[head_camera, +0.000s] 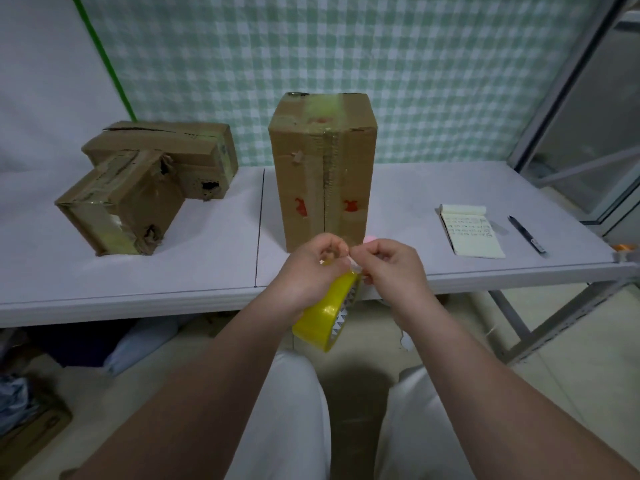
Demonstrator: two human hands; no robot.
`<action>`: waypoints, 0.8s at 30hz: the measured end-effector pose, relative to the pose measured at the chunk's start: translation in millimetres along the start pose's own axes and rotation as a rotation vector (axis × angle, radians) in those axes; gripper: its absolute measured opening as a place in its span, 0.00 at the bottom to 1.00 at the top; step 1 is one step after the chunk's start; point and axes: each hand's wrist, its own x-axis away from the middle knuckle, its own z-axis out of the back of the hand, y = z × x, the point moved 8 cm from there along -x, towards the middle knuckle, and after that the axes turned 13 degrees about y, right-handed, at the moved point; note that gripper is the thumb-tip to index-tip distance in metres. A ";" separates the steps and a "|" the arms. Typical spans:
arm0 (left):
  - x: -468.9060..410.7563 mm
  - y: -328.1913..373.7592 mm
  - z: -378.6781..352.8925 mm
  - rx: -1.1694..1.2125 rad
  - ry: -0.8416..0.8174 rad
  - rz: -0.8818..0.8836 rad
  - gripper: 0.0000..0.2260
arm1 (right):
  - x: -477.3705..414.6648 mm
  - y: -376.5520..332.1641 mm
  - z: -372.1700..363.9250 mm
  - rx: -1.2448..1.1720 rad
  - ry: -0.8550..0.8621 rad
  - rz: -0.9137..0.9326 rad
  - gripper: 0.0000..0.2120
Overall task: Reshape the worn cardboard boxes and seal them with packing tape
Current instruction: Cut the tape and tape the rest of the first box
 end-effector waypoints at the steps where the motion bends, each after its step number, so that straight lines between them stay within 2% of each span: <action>1: 2.3 0.9 -1.4 0.014 -0.004 -0.012 0.12 | 0.4 2.2 2.0 -0.034 0.019 -0.015 0.08; 3: 6.5 1.0 -3.7 0.054 -0.019 -0.019 0.29 | 2.9 4.9 4.8 -0.085 0.030 -0.041 0.08; 4: 8.2 0.7 -3.7 0.053 -0.015 -0.029 0.33 | 4.4 6.2 5.6 -0.105 0.029 -0.049 0.08; 5: 8.7 0.6 -2.9 0.041 0.000 -0.048 0.34 | 6.3 6.4 6.6 -0.122 0.030 -0.056 0.08; 11: 15.3 6.8 -7.5 -0.014 -0.012 -0.185 0.19 | 8.9 6.3 16.0 -0.144 0.071 -0.026 0.09; 17: 14.0 5.8 -12.5 -0.013 -0.006 -0.147 0.11 | 9.9 -1.2 21.2 -0.082 0.090 0.098 0.08; 21: 13.1 4.0 -16.5 -0.020 -0.013 -0.111 0.07 | 7.8 -1.4 24.3 -0.042 0.105 0.140 0.12; 24: 12.1 6.3 -19.4 -0.021 -0.015 -0.113 0.04 | 5.3 -0.9 30.0 0.019 0.164 0.172 0.07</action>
